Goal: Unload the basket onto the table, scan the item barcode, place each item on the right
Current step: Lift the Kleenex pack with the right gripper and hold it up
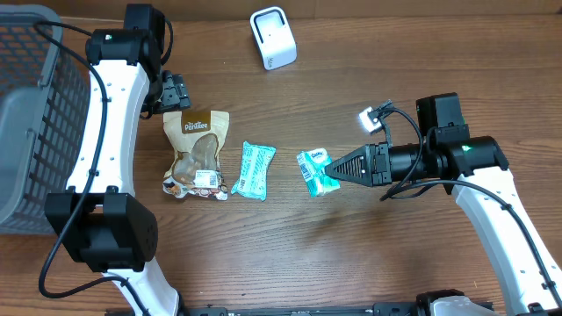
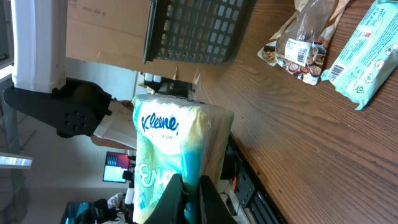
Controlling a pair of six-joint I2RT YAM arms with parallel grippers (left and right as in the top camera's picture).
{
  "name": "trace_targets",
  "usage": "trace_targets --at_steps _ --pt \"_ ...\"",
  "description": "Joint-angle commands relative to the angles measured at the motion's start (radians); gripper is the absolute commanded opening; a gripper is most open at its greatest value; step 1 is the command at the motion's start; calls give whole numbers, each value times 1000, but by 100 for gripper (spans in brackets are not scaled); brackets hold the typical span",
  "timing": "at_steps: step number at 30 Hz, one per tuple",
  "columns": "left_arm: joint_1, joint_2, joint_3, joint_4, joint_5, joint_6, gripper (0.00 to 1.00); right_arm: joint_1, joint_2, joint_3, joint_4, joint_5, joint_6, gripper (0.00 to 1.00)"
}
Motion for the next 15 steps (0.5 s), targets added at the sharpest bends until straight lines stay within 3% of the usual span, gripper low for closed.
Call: trace_targets --at_steps 1,15 --pt "-2 -10 18 2 -12 4 99 2 -23 24 6 -2 -8 4" --pt "-2 -10 18 1 -12 4 99 2 -23 24 5 295 -9 4"
